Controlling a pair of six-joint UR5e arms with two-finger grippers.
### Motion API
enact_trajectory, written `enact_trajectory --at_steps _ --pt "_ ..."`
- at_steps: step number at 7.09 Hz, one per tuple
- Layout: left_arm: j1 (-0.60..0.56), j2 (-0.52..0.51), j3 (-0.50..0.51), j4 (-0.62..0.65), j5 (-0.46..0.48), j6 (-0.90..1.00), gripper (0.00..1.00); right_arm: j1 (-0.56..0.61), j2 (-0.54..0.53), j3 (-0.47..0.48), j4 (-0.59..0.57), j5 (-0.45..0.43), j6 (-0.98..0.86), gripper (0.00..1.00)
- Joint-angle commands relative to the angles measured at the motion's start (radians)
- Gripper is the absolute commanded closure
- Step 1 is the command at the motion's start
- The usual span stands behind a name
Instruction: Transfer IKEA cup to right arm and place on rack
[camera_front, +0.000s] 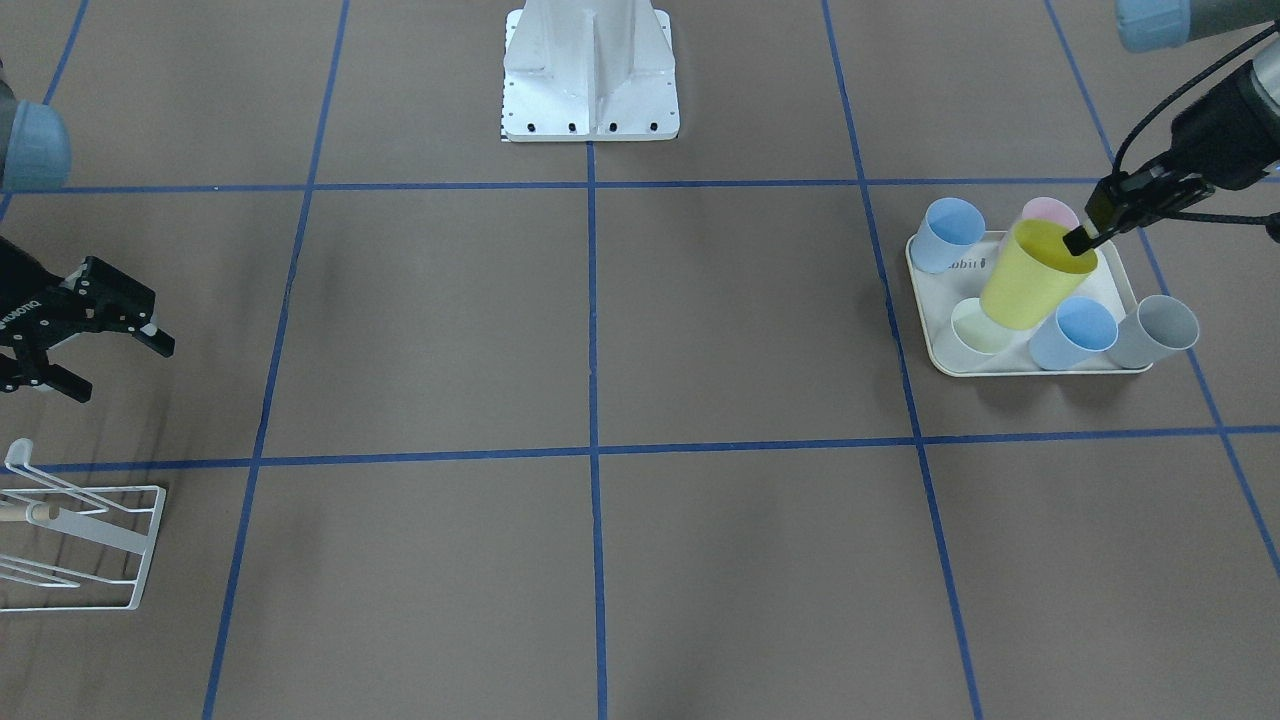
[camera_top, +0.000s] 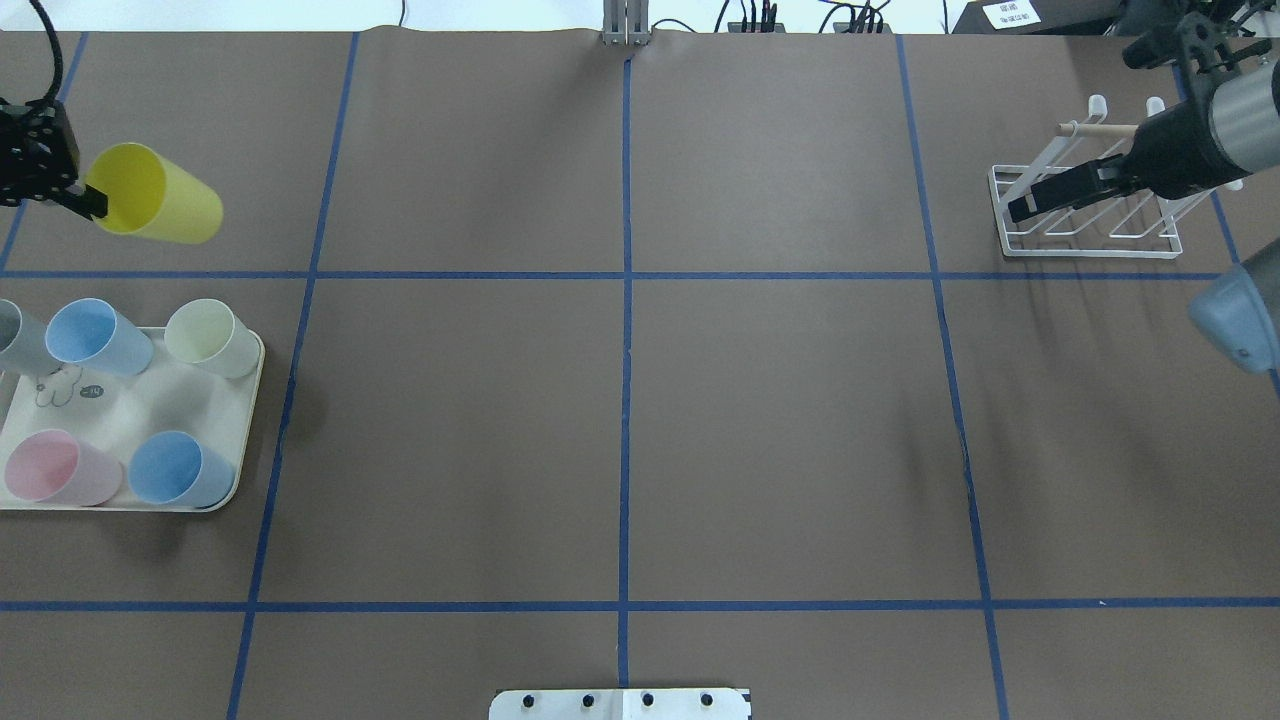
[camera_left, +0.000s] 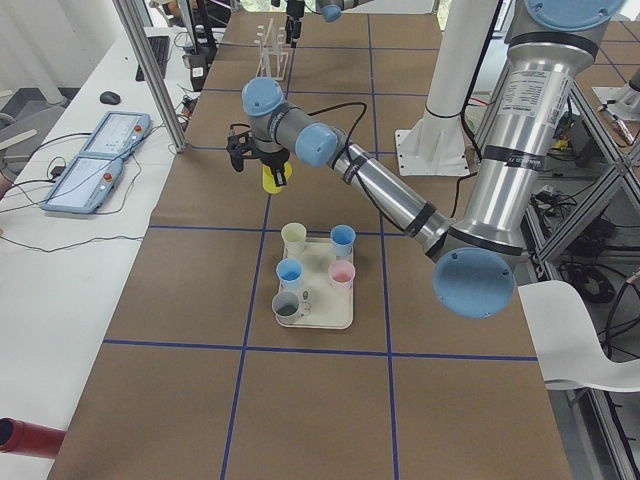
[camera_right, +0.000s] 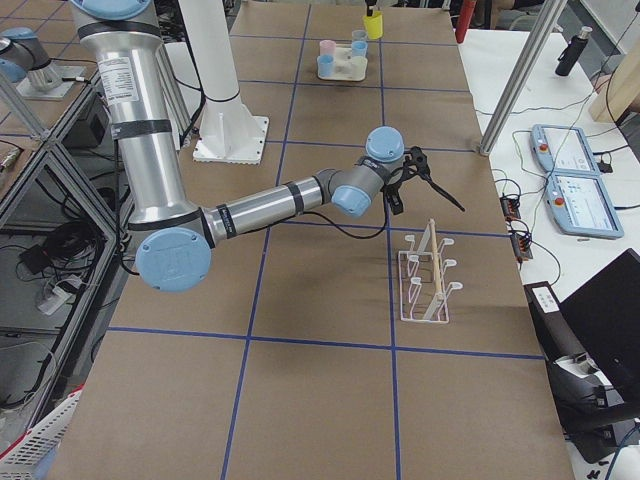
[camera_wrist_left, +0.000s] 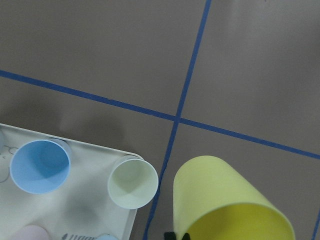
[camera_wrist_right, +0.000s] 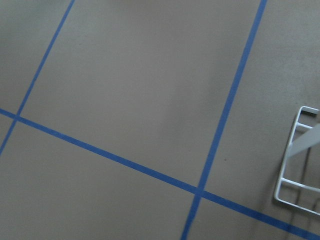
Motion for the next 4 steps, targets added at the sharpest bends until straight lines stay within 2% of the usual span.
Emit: enact_trajectory --at_steps 1,3,4 --pt "0.07 -0.023 0.041 -0.212 0.013 -0.232 1.0 -0.058 0.058 0.004 0.001 -0.033 0.169 0.0" --pt "0.128 -0.032 0.128 -0.505 0.119 -0.446 1.0 -0.099 0.107 0.008 0.016 -0.058 0.305 0.0" --pt "0.15 -0.032 0.173 -0.635 0.133 -0.53 1.0 -0.148 0.112 -0.001 0.08 -0.097 0.407 0.0"
